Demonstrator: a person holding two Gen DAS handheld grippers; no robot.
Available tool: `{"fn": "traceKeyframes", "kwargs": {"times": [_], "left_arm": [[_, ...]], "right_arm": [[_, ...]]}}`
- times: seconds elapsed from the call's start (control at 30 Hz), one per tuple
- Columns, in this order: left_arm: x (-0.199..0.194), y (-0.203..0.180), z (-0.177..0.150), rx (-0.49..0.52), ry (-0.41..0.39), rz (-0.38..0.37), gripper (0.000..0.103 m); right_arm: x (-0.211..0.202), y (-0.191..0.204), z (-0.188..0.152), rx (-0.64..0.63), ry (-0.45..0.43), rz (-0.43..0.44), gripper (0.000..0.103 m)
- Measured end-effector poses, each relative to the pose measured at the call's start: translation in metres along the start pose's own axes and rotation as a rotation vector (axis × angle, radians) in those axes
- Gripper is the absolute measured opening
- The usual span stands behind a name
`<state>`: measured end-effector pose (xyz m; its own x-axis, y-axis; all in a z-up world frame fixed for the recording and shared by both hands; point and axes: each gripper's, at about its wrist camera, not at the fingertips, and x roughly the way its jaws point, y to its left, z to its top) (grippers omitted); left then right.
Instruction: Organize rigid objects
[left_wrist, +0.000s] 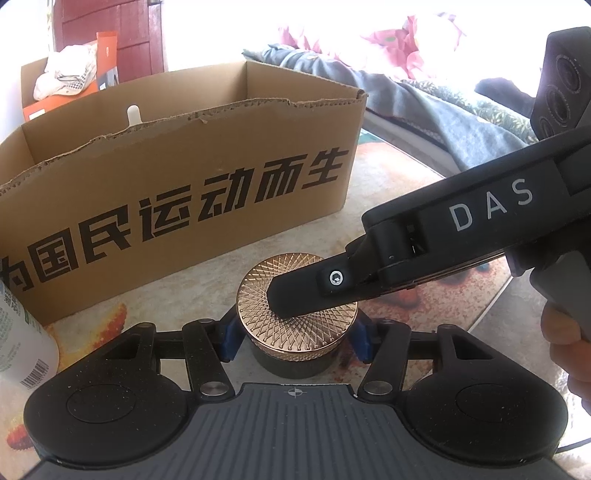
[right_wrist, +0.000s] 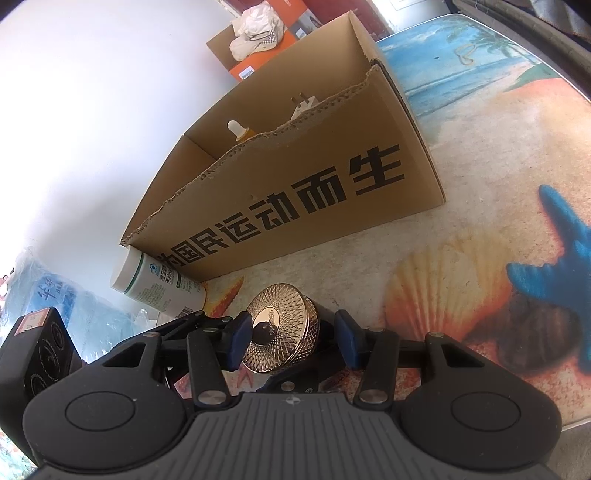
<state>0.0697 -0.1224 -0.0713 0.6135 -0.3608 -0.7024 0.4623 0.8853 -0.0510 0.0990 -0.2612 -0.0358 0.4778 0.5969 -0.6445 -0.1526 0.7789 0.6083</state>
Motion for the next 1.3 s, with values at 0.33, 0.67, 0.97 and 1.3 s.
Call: {"fn": "traceKeyframes", "kwargs": {"times": [0.33,0.67,0.97,1.3], "left_arm": [[-0.012,0.001,0.002,0.006,-0.029,0.007,0.056],[-0.045,0.003,0.018,0.018,-0.119,0.025,0.056],[-0.083,0.02,0.083,0.028,-0.276,0.059,0.056],[-0.021,0.06,0.134,-0.092,-0.151,0.009,0.056]], "right_arm": [[-0.01,0.009,0.0,-0.033,-0.021,0.0,0.052],[-0.035,0.041,0.009,-0.123,-0.088,0.005,0.052],[-0.069,0.099,0.062,-0.309,-0.22,0.011,0.052],[-0.015,0.083,0.15,-0.3,-0.036,-0.043,0.053]]}}
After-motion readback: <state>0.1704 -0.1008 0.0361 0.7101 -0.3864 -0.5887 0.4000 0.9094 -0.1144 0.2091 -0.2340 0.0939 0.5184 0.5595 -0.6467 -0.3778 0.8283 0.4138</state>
